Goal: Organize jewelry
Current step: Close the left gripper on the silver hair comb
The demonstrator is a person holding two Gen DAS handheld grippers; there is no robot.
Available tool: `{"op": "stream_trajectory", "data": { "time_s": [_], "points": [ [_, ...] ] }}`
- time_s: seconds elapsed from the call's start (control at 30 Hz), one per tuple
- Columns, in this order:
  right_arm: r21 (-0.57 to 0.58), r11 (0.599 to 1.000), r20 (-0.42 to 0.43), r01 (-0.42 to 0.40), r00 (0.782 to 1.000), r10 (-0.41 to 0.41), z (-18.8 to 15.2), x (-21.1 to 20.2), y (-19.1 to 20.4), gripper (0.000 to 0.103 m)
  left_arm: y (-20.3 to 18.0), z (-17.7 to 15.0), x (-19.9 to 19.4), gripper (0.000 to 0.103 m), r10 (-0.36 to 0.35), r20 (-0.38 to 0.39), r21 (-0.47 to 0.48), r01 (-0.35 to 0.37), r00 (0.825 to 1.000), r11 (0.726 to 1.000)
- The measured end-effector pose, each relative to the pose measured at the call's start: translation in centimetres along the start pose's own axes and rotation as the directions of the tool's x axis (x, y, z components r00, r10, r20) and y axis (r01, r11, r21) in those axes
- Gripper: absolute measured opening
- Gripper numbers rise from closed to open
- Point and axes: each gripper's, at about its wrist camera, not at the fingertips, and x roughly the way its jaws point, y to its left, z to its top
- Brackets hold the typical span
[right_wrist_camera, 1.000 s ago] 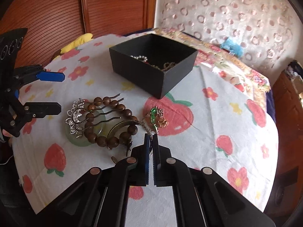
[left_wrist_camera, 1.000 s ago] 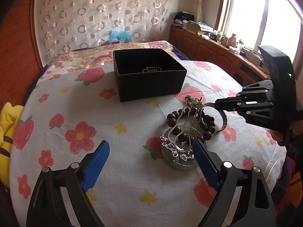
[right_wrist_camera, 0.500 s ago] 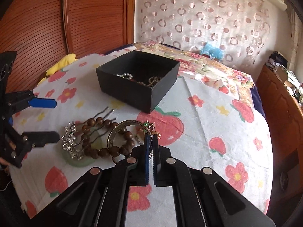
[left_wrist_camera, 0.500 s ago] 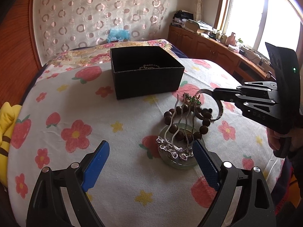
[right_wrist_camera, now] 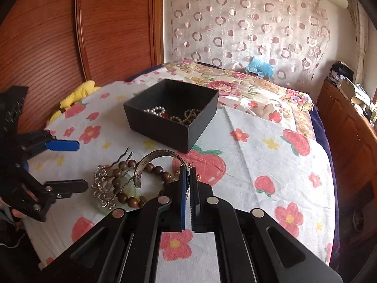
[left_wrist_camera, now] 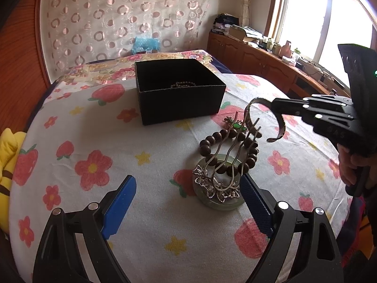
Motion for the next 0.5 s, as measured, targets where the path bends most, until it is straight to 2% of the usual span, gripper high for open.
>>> {"op": "stream_trajectory", "data": {
  "time_s": [0.2, 0.5],
  "points": [
    [-0.001, 1.000, 0.027, 0.016, 0.999, -0.016, 0.6, -1.0, -0.3, 0.003, -0.8, 0.2, 0.7, 0.086, -0.005, -0.020, 0.023, 0.005, 1.000, 1.000],
    [0.014, 0.999, 0.020, 0.039, 0.999, -0.040, 0.1, -0.8, -1.3, 0.003, -2.4, 0.6, 2.7, 0.086, -0.031, -0.078, 0.068, 0.036, 0.996, 0.997]
  ]
}}
